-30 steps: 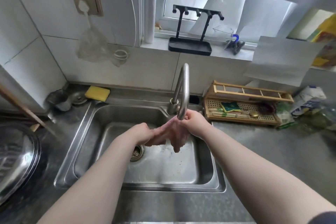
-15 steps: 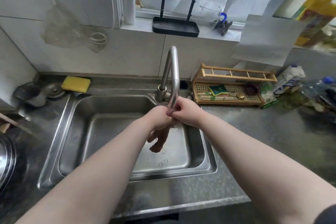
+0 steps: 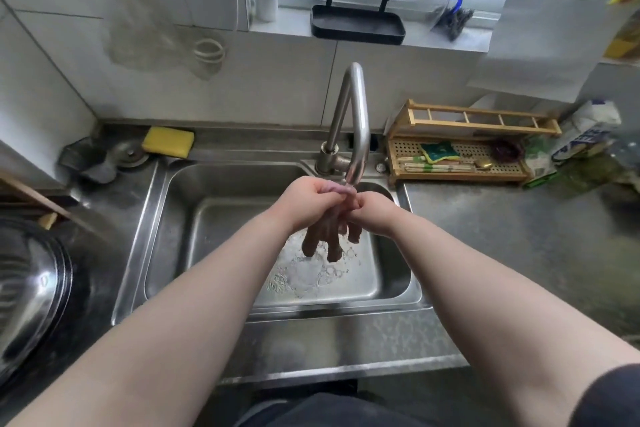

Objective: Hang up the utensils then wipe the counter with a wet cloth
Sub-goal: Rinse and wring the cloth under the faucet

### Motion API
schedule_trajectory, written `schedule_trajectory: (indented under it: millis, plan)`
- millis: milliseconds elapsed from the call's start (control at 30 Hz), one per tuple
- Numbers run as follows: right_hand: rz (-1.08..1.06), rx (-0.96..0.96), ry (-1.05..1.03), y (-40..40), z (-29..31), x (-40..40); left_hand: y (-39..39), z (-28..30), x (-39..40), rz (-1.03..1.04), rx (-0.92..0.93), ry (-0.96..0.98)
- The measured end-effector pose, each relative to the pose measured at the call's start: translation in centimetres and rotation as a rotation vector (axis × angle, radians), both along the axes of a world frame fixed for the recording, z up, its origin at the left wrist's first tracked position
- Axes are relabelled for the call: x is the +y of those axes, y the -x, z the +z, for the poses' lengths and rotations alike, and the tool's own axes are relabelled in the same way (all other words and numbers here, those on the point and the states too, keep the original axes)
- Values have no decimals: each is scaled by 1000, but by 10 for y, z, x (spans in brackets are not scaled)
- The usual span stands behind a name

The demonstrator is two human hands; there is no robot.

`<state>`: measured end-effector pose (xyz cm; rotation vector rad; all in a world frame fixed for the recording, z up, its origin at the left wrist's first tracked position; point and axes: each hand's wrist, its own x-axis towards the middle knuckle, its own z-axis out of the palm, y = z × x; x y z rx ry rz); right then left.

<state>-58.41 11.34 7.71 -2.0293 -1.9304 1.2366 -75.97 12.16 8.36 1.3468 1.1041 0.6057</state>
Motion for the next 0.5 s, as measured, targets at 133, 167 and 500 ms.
schedule_trajectory:
  millis: [133,167,500]
  plan:
    - [-161,112,-86,0,4,1,24,-11,12,22,51,-49]
    - [-186,131,-101,1,5,2,29,-14,16,12,55,-29]
    - [-187,66,-203,18,14,13,11,-15,17,-149,382,-147]
